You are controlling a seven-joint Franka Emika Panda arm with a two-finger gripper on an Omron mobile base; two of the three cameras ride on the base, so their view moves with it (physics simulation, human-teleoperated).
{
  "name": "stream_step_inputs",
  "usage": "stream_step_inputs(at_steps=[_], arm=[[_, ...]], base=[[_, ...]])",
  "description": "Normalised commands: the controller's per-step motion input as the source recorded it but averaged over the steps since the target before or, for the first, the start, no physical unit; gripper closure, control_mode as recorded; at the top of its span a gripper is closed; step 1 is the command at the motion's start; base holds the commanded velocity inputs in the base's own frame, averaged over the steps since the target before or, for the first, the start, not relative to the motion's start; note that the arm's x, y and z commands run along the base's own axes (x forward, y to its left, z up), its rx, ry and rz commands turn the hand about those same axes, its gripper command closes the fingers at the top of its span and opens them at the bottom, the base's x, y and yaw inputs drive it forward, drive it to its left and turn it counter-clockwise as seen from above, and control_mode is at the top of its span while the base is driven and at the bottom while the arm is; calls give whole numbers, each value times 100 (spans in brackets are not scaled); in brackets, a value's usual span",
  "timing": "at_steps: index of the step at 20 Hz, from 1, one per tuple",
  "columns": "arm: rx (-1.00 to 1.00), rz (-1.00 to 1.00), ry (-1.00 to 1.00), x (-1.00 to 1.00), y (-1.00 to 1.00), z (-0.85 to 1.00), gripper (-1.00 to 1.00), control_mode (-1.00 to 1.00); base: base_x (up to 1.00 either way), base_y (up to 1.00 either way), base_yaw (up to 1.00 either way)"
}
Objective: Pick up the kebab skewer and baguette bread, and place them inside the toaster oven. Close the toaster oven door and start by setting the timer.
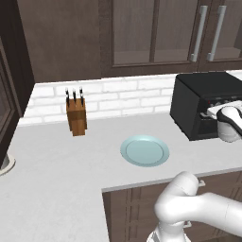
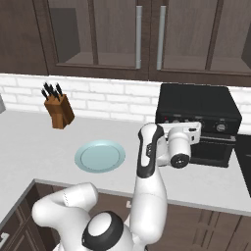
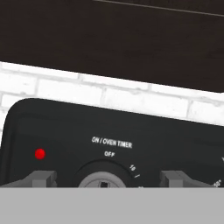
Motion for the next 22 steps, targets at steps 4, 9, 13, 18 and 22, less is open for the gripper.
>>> stream_step_inputs(at_steps=[4, 9, 13, 18, 22], arm=[[0, 0, 0, 0, -3, 0, -100, -100], [0, 0, 0, 0, 0, 0, -100, -100], [0, 0, 0, 0, 0, -1, -100, -100], [0, 0, 0, 0, 0, -1, -100, -100], [0, 0, 0, -1, 0, -3, -100, -100]], base=[[0, 0, 0], [0, 0, 0], [0, 0, 0], [0, 0, 0], [0, 0, 0]])
